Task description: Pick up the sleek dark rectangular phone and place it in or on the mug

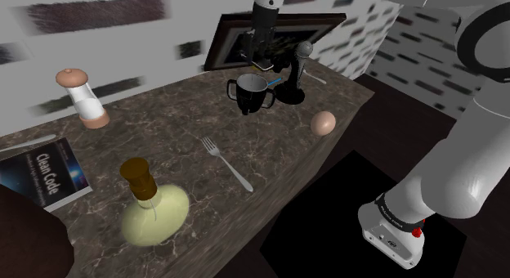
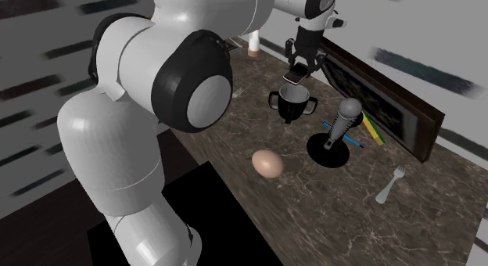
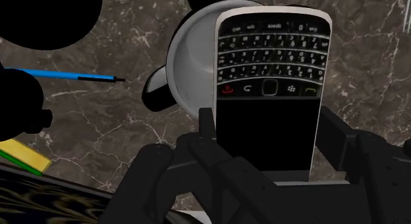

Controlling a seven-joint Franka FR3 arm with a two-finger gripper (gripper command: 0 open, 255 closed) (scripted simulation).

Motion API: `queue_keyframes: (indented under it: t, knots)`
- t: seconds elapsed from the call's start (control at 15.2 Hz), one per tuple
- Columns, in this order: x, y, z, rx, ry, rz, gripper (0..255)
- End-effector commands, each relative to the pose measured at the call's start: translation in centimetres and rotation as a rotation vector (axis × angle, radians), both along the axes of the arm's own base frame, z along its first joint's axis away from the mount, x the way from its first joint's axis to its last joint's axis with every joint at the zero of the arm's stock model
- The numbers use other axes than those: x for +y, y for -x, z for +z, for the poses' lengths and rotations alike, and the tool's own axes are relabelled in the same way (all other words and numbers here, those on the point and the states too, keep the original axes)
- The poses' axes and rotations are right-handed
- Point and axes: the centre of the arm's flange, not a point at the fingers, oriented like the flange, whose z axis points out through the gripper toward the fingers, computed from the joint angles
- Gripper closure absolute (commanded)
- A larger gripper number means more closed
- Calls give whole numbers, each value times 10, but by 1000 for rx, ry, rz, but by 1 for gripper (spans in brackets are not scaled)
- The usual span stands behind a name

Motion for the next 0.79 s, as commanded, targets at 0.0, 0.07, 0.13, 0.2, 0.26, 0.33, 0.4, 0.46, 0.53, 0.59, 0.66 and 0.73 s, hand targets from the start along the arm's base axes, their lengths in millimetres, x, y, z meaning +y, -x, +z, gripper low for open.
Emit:
queue_keyframes:
  t: [0.0, 0.07, 0.13, 0.2, 0.26, 0.33, 0.4, 0.46, 0.53, 0.59, 0.66, 0.73]
  knots:
    - [0, -17, -63, 79, 12, 2, 255]
    - [0, -17, -69, 79, 12, 2, 255]
    - [0, -17, -74, 79, 12, 2, 255]
    - [0, -17, -79, 79, 12, 2, 255]
    - [0, -17, -81, 79, 12, 2, 255]
    - [0, -17, -81, 79, 12, 2, 255]
    - [0, -17, -81, 79, 12, 2, 255]
    - [0, -17, -81, 79, 12, 2, 255]
    - [0, -17, -81, 79, 12, 2, 255]
    - [0, -17, -81, 79, 12, 2, 255]
    - [0, -17, -81, 79, 12, 2, 255]
    - [0, -17, -81, 79, 12, 2, 255]
